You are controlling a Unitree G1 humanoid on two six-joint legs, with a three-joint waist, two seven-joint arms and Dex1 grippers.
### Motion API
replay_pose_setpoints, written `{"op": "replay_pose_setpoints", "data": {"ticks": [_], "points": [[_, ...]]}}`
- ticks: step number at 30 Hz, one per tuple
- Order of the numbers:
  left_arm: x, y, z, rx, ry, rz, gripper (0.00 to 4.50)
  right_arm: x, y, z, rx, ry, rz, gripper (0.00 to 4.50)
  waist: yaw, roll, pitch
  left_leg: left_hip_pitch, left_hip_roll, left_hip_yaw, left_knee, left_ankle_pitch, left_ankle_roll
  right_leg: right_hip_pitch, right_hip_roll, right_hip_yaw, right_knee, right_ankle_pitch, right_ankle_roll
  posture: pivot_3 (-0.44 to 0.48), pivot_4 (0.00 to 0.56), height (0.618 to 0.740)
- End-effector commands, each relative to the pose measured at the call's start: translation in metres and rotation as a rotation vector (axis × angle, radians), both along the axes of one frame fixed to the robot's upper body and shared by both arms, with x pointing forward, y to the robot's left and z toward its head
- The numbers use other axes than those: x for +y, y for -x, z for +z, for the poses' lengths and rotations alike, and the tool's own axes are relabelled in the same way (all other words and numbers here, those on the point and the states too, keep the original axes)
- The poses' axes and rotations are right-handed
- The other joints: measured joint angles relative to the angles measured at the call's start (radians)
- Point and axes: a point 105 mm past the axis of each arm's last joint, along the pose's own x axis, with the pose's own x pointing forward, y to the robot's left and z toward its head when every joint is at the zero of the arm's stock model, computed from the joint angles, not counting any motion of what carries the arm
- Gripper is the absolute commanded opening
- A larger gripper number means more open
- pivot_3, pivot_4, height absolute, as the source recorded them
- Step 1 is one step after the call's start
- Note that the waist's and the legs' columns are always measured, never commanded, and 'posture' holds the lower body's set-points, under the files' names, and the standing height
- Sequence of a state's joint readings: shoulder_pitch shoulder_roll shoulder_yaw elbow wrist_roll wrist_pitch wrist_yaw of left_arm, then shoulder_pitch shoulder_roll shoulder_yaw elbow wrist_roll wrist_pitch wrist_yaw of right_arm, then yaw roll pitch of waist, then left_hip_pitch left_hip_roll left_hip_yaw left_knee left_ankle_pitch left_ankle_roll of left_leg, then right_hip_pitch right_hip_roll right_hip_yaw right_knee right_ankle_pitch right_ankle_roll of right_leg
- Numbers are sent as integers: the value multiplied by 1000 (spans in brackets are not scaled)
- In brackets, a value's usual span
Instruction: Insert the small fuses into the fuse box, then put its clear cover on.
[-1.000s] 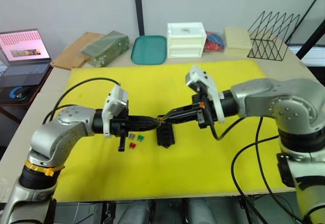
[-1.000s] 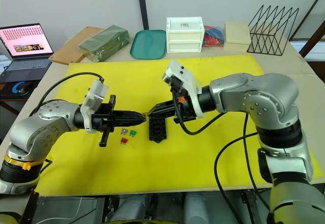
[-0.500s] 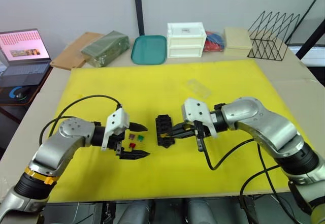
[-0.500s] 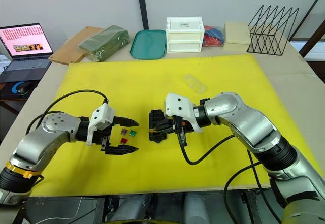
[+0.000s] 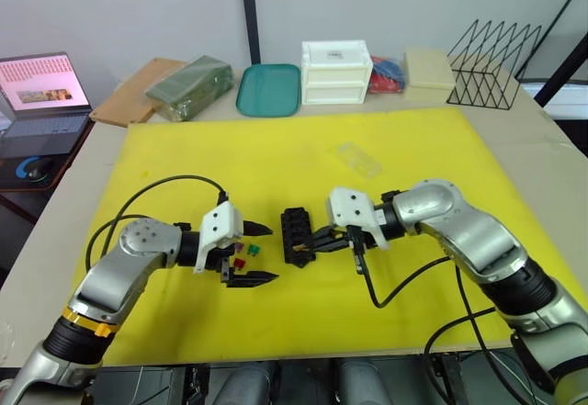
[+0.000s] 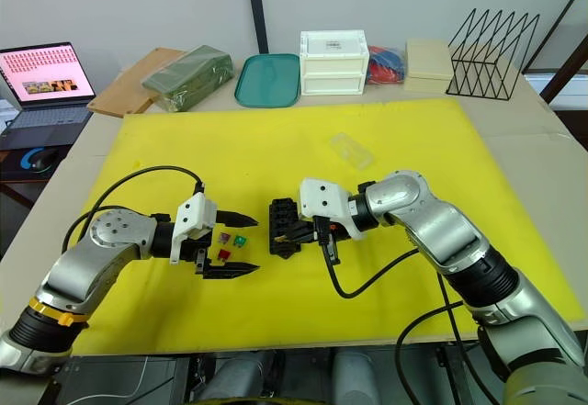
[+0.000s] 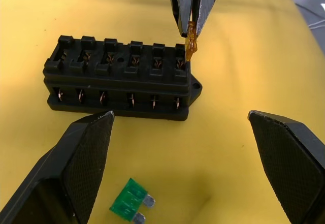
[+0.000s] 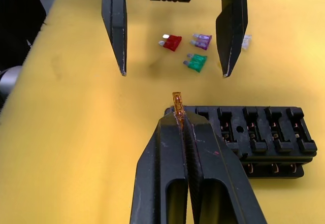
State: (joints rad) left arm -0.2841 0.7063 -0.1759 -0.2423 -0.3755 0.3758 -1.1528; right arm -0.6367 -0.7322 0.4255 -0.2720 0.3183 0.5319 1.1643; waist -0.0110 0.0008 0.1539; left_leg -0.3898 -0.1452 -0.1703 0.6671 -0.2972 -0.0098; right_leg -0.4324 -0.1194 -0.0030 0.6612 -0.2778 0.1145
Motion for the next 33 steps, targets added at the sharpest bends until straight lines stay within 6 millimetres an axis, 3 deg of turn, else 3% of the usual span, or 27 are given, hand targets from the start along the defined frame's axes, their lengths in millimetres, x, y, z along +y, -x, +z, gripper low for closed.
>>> {"op": "replay_pose_setpoints", "data": {"ticks": [1, 25, 33], "points": [[1, 1, 2, -26, -7, -8, 4450, 2, 1, 5, -31, -8, 25, 0, 0, 0, 0, 0, 0, 0, 0, 0, 0, 0, 0, 0, 0, 0, 0, 0, 150, 740], [-2, 3, 2, -34, -6, -14, 4450, 2, -8, -7, -30, 4, -6, 0, 0, 0, 0, 0, 0, 0, 0, 0, 0, 0, 0, 0, 0, 0, 0, 0, 150, 740], [-2, 3, 2, -40, -11, -16, 4450, 2, -1, 8, 20, -55, 6, 0, 0, 0, 0, 0, 0, 0, 0, 0, 0, 0, 0, 0, 0, 0, 0, 0, 150, 740]]}}
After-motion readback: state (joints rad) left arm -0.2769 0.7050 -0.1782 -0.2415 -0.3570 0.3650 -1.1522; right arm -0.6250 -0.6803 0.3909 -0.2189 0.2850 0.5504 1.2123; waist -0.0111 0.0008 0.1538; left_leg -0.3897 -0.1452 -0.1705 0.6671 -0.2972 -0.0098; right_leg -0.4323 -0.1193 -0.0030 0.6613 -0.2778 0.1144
